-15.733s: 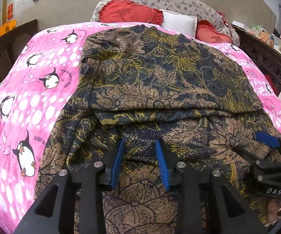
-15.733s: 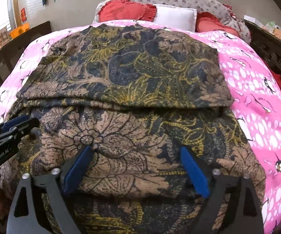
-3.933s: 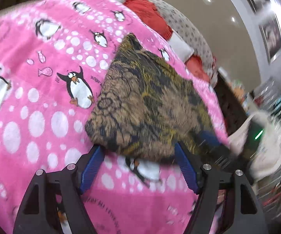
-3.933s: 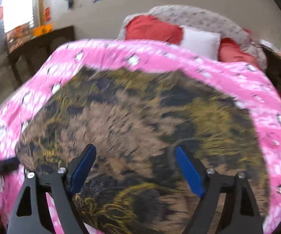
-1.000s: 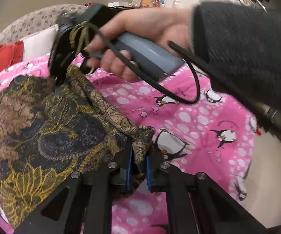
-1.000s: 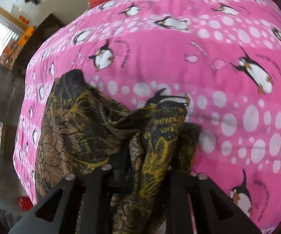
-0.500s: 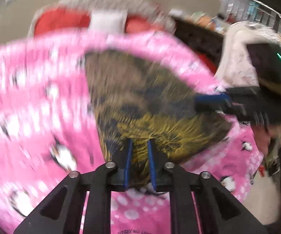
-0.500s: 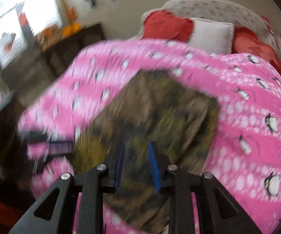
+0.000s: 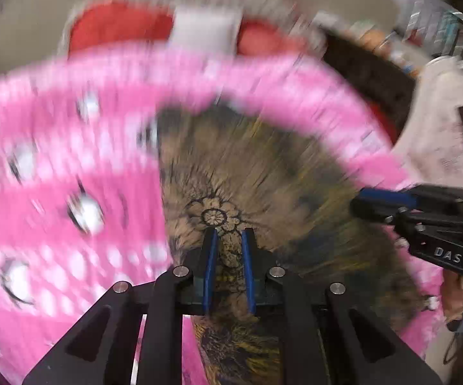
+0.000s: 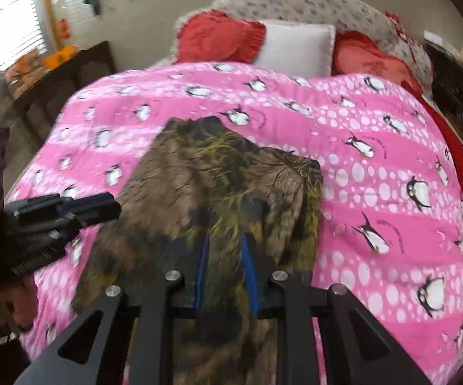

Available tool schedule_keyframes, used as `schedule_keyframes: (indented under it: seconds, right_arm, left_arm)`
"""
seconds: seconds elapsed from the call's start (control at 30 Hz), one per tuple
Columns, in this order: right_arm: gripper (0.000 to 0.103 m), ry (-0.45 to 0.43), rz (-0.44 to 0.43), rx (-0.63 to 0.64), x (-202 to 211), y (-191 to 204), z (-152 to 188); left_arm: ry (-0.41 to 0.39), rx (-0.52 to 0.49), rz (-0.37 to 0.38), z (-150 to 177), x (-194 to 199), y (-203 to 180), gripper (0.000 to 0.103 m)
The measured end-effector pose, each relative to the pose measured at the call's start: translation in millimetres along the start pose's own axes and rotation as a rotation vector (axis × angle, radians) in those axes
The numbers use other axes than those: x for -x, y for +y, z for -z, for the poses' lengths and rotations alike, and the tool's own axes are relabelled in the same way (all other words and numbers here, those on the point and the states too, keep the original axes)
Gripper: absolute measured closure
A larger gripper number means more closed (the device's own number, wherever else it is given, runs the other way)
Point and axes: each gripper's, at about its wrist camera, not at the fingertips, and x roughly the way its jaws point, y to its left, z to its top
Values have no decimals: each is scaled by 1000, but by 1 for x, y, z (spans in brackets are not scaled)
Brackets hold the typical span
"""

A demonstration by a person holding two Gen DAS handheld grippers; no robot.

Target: Fold small clothes

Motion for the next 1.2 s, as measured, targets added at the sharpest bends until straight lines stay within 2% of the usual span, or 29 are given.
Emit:
schedule_keyframes:
  seconds: [0.1, 0.2, 0.27, 0.37, 0.47, 0.5, 0.57, 0.6, 0.73, 0.77, 0.8, 0.83, 0.87, 0.9, 0.93, 0.97, 1.03, 1.07, 1.17, 1.2]
  right_arm:
    - [81, 163, 55, -46, -49, -17, 10]
    - [81, 143, 6, -107, -39, -25, 4]
    - [81, 95, 11, -118, -31, -27, -8]
    - [80, 0, 52, -176, -30, -30, -36]
    - [80, -11, 93, -258, -57, -39, -53]
    - [80, -12, 113, -263, -70, -42, -55]
    - [80, 9, 140, -259, -96, -49, -46]
    - [79, -7, 131, -256, -102, -53, -40]
    - [78, -69, 18, -320, -86, -71, -37]
    - [77, -91, 15, -325, -78, -76, -36]
    - [69, -139, 8, -332, -61, -82, -32]
    - [61, -182, -12, -334, -45, -89, -27]
    - [42, -217, -42, -335, -30, -98, -18]
    - [31, -227, -58, -338, -24, -103, -13]
    - [28, -226, -99, -343, -17, -112, -1]
    - [28, -212, -126, -347, -18, -116, 5]
    - [28, -155, -231, -353, -26, -122, 24]
    - [28, -115, -310, -347, -33, -122, 35]
    - [28, -12, -426, -301, -55, -112, 51]
    - [28, -34, -440, -279, -57, -111, 54]
  left_arm:
    - [-5, -38, -2, 2, 1, -3, 103]
    - [-41, -7, 47, -16, 16, 0, 103]
    - [-101, 22, 28, -42, 17, 3, 103]
    - [-119, 50, 3, -72, 0, -1, 103]
    - [-111, 62, -27, -83, -29, -3, 101]
    - [-83, 58, -36, -83, -44, -2, 101]
    - [-87, 59, -30, -79, -53, 3, 101]
    - [-91, 52, -28, -78, -51, 0, 99]
    - [-81, -6, 6, -77, -29, -1, 93]
    - [-85, -22, 20, -74, -21, 1, 81]
    - [-90, -40, 39, -64, -11, 6, 72]
    - [-91, -42, 50, -56, -6, 9, 53]
    - [-77, -29, 66, -43, -4, 18, 48]
    - [-56, -13, 95, -31, -7, 25, 48]
    - [-31, 2, 121, -24, -10, 29, 48]
    - [14, 34, 163, -12, -17, 36, 48]
    - [-49, 50, 214, 1, -10, 42, 46]
    - [-52, 54, 240, 4, -10, 43, 46]
    - [-42, 99, 316, 3, -12, 45, 42]
    - [-31, 111, 351, 1, -14, 46, 41]
